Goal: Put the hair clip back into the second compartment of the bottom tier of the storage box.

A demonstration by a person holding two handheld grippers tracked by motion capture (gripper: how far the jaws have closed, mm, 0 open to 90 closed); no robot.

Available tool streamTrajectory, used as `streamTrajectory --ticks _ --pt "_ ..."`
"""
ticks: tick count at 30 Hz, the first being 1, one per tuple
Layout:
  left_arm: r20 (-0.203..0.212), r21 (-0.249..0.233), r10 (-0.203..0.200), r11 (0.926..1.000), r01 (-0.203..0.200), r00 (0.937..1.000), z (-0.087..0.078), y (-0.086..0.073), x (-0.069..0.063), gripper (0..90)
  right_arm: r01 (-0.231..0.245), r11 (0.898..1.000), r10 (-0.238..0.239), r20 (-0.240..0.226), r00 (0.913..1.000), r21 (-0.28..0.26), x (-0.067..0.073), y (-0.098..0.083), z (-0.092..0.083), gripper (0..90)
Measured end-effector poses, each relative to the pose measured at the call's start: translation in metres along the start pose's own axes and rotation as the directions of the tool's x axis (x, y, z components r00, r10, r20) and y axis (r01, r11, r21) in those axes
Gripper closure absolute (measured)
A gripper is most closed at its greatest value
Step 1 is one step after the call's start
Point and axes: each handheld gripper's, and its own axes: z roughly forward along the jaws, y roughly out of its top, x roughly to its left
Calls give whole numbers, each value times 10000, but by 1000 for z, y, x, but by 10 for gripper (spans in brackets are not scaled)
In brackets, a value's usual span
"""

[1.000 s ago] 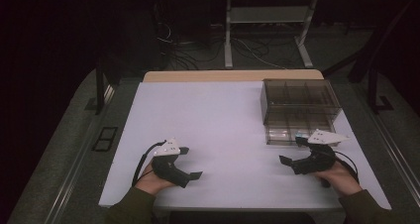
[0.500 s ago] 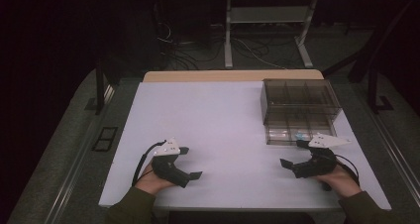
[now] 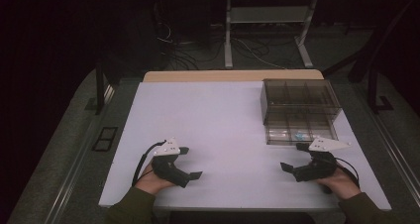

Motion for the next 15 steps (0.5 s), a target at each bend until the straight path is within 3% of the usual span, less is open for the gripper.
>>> streamTrajectory --ticks 15 --pt "-3 13 -8 10000 8 10000 0 0 0 0 208 9996 -205 -148 9997 189 1 -6 1 16"
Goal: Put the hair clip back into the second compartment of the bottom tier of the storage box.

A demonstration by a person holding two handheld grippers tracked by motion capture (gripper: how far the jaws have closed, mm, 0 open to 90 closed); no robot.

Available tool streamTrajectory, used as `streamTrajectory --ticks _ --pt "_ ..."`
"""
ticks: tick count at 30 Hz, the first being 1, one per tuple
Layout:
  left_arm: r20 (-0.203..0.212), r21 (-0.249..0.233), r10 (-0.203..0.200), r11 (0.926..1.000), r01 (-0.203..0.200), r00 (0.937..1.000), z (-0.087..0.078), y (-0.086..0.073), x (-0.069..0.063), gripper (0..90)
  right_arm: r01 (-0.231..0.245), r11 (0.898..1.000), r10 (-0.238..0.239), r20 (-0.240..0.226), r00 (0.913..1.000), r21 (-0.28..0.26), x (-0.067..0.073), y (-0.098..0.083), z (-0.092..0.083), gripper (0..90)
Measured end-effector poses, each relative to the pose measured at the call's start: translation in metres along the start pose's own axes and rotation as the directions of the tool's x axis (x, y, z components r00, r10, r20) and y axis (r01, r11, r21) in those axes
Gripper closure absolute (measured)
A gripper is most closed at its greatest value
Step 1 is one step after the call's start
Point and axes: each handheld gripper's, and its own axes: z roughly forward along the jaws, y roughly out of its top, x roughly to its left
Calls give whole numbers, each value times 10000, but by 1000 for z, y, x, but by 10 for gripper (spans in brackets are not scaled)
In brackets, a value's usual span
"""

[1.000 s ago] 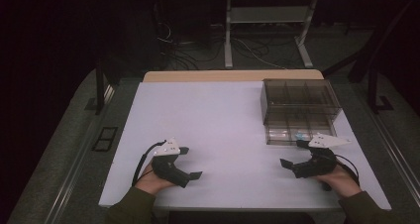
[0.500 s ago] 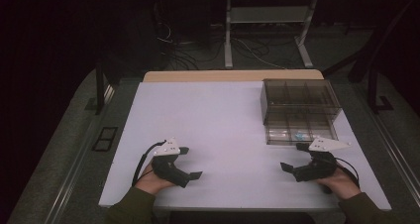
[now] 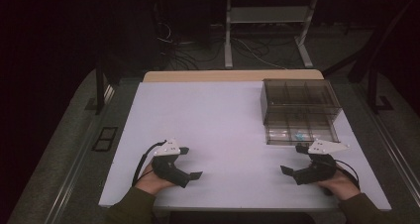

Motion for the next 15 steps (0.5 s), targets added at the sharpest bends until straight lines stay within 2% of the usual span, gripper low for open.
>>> streamTrajectory --ticks 15 --pt "-26 33 38 10000 -38 10000 0 0 0 0 46 10000 -46 -56 10000 4 0 0 0 16"
